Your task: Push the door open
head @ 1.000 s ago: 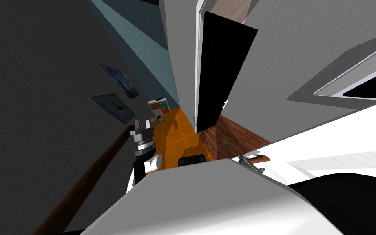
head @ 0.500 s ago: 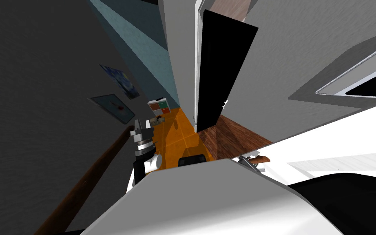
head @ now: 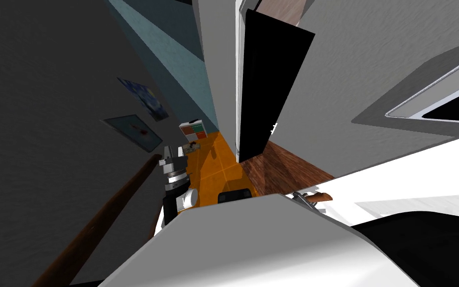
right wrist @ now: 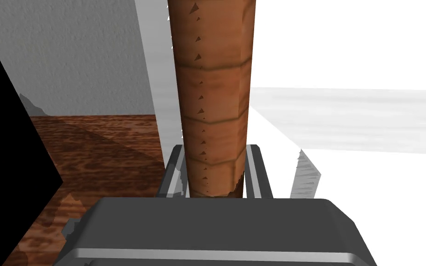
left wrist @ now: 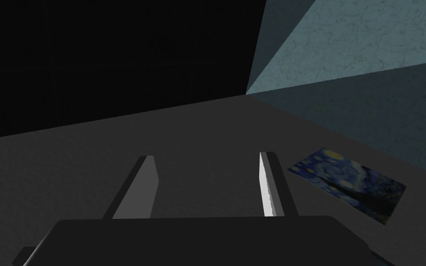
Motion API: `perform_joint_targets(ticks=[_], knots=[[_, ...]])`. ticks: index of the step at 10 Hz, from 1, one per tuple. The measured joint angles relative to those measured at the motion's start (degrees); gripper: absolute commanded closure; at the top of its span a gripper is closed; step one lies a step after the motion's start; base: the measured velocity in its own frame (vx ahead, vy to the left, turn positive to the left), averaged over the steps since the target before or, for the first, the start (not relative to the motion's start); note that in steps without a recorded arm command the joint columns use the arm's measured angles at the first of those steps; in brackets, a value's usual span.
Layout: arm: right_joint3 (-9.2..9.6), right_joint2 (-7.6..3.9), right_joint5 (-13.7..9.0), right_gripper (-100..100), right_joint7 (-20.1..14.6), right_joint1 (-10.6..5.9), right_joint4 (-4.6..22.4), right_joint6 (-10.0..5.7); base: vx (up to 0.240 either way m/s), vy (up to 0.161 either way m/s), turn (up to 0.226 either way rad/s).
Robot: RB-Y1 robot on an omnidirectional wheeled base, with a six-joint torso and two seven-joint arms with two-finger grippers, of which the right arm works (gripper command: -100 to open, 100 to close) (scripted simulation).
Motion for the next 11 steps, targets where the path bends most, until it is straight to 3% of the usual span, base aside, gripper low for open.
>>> perform_joint_targets(ticks=[3, 6, 11], knots=[[-1.36, -0.76, -1.82, 100, 0.23, 0.49, -0.26, -0.53, 0.1, -0.192, -0.034], [-2.52, -0.82, -3.68, 100, -0.23, 0.6, 0.63, -1.68, 0.127, -0.195, -0.048], [-5.27, -0.49, -7.85, 100, -0.09, 2.53, 0.17, -2.9, 0.148, -0.19, -0.056]])
